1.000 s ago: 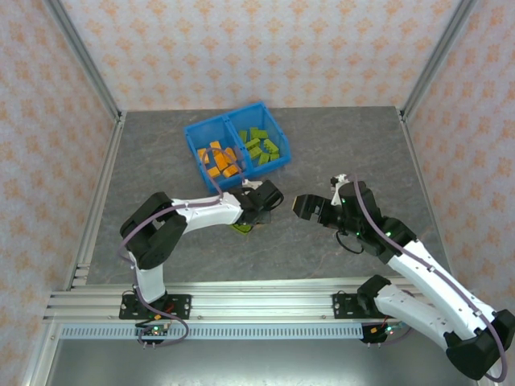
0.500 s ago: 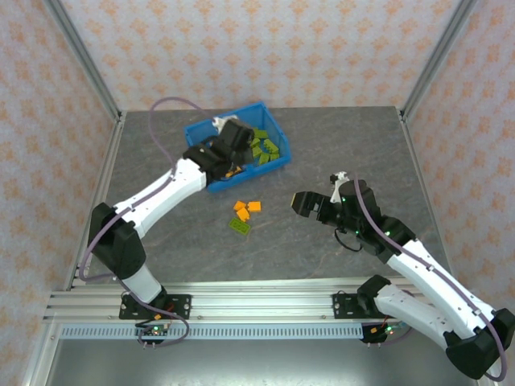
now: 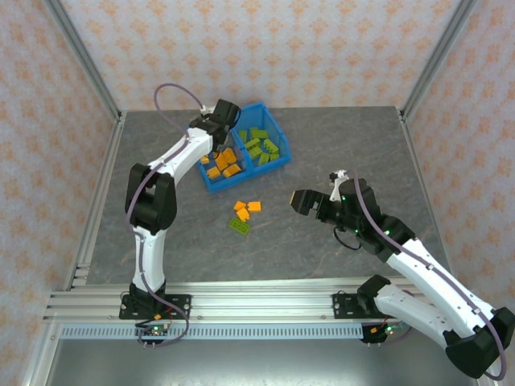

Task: Sort the legos into containers by color

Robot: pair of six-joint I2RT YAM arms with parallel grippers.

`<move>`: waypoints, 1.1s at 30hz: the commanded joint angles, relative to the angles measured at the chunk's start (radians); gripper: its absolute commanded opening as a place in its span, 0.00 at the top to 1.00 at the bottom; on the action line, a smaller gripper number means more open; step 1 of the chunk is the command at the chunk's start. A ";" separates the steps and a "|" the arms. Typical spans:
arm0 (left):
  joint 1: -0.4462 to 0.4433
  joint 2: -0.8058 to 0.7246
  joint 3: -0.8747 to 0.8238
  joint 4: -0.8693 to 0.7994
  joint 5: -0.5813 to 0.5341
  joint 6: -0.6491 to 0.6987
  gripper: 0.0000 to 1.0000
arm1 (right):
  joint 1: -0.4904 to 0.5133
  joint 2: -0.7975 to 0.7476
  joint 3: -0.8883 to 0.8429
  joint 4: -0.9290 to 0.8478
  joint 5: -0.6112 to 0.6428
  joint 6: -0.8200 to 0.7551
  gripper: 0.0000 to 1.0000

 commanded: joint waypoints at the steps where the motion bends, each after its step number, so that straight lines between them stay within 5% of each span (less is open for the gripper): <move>1: 0.010 0.012 0.065 -0.076 -0.014 -0.002 0.66 | 0.004 -0.010 0.036 -0.009 -0.001 0.006 0.00; 6: 0.010 -0.003 0.036 -0.054 0.016 -0.012 0.51 | 0.004 0.002 0.039 0.002 -0.001 0.013 0.00; 15: 0.001 -0.292 -0.129 0.020 0.169 -0.006 0.52 | 0.004 0.049 0.048 0.022 0.008 0.011 0.00; 22: -0.196 -0.571 -0.436 0.094 0.242 0.022 0.52 | 0.004 0.106 0.034 0.082 0.005 0.008 0.01; 28: -0.359 -0.620 -0.692 0.166 0.231 -0.004 0.47 | 0.005 0.179 0.058 0.087 -0.023 -0.003 0.01; 33: -0.368 -0.559 -0.776 0.175 0.247 0.024 0.42 | 0.005 0.194 0.055 0.095 -0.028 0.005 0.01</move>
